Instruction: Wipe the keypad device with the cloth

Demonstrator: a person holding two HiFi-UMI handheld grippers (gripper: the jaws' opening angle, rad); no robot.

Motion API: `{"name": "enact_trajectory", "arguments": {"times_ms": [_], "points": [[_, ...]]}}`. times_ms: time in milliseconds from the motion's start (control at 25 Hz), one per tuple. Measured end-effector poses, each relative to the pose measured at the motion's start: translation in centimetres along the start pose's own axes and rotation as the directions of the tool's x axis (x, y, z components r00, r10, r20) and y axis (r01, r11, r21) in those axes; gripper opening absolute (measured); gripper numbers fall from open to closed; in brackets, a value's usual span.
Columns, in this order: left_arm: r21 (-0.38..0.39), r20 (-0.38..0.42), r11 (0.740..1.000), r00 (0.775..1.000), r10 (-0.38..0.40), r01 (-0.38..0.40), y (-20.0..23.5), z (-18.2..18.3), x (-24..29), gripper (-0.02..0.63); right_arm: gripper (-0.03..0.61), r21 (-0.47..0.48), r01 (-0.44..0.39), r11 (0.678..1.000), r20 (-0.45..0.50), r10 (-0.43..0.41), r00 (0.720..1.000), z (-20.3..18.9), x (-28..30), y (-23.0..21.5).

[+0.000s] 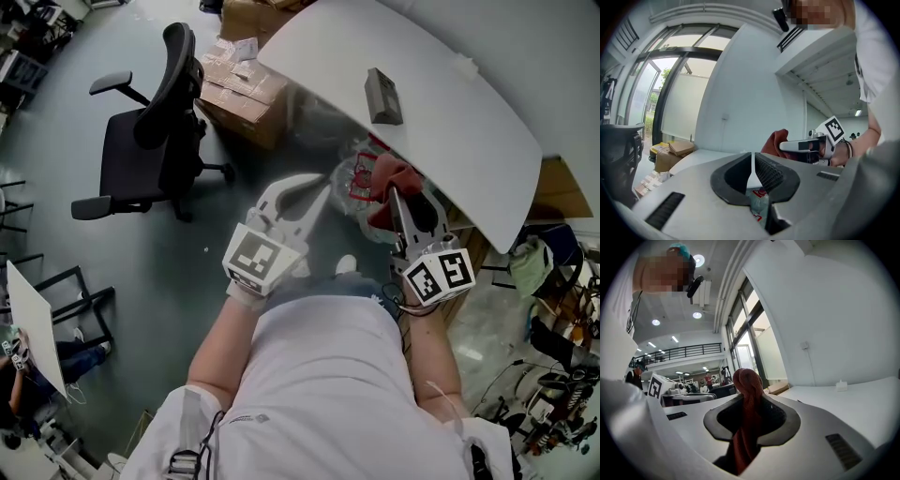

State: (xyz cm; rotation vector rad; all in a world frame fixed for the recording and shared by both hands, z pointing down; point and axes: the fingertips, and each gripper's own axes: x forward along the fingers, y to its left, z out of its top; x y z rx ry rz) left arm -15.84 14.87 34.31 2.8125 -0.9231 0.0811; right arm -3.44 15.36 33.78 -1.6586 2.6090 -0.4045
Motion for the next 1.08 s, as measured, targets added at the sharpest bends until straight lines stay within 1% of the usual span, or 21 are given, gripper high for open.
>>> {"name": "enact_trajectory", "arguments": {"times_ms": [160, 240, 360, 560, 840, 1080], "points": [[0.018, 0.009, 1.0, 1.0, -0.013, 0.012, -1.5, 0.5, 0.2, 0.031, 0.085, -0.074, 0.009, 0.997, -0.005, -0.009, 1.0, 0.5, -1.7, 0.5], [0.02, 0.011, 1.0, 1.0, -0.014, 0.014, -2.5, 0.8, 0.6, 0.031, 0.084, -0.092, 0.001, 0.996, -0.006, -0.002, 1.0, 0.8, -2.7, 0.5], [0.048, -0.001, 0.999, 1.0, -0.019, 0.019, -4.0, 0.9, 1.6, 0.031, 0.085, -0.072, 0.0, 0.997, -0.002, 0.0, 1.0, 1.2, -4.2, -0.3], [0.076, -0.031, 0.997, 0.999, -0.028, 0.031, -6.3, 0.7, 3.2, 0.029, 0.084, -0.079, 0.016, 0.997, 0.003, -0.016, 1.0, 1.9, -6.3, -2.0], [0.109, -0.016, 0.993, 0.999, -0.05, 0.051, -8.4, 2.0, 4.6, 0.027, 0.084, -0.073, 0.022, 0.997, 0.018, -0.02, 1.0, 2.4, -7.7, -3.3], [0.105, -0.009, 0.993, 0.999, -0.052, 0.053, -9.2, 2.4, 5.1, 0.026, 0.085, -0.041, 0.012, 0.999, 0.029, -0.011, 1.0, 2.9, -8.2, -4.1]]}}
